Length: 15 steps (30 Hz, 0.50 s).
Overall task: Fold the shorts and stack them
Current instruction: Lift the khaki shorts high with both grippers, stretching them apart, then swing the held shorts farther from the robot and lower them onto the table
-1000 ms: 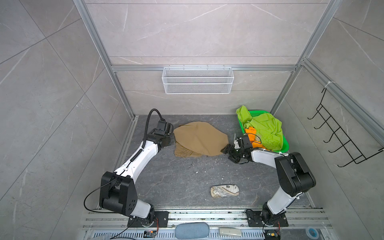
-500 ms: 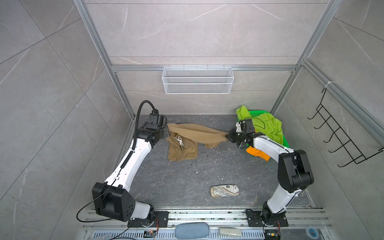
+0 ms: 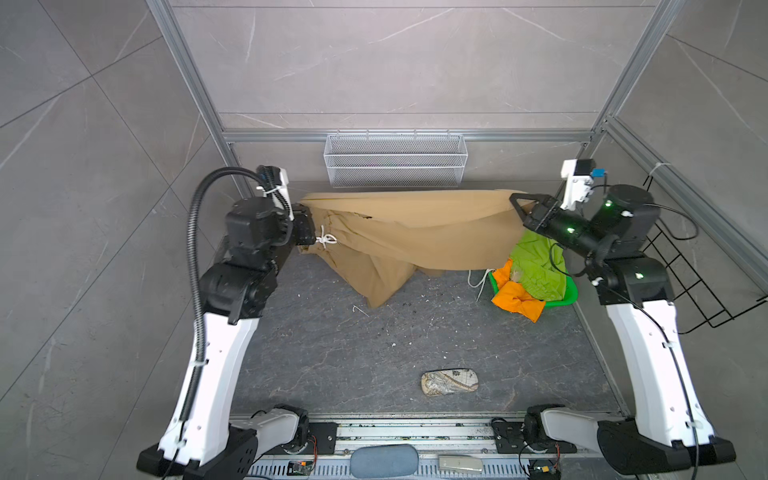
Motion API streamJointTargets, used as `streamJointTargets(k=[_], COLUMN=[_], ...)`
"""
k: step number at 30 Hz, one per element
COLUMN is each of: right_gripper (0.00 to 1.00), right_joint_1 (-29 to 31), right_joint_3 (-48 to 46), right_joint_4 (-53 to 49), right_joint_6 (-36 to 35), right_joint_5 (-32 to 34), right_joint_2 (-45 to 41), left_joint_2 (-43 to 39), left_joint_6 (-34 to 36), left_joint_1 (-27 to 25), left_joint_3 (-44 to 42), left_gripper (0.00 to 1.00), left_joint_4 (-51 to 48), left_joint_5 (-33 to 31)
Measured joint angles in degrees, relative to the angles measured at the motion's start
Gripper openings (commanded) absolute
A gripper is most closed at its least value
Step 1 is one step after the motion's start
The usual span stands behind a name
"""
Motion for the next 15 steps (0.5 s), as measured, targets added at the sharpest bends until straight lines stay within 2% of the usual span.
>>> streamJointTargets(k=[4, 8, 13, 15], right_gripper=[0.0, 0.0, 0.0, 0.0], right_joint_1=[-2.32, -5.51, -7.13, -7.1], right_joint_3=[8.55, 19.74, 26.01, 26.05], right_joint_4=[-2.16, -4.66, -4.9, -4.81], right_joint_6=[-0.66, -1.27, -2.51, -3.06], right_joint_5=[-3.43, -6.34, -7.41, -7.8], right_joint_2=[-0.15, 4.55, 14.6, 20.52], left_joint_2=[-1.14, 2.05, 7.26, 10.16], left_joint_6=[-1.01, -1.7, -1.27, -1.44], left_joint_1=[-0.09, -0.11, 0.39, 2.8], left_joint_3=[10.23, 18.38, 19.06, 16.48], left_gripper=[0.0, 0.0, 0.0, 0.0], left_joint_4=[-3.5, -6.62, -8.07, -7.96], left_joint_5=[5.64, 9.49, 9.38, 11.02])
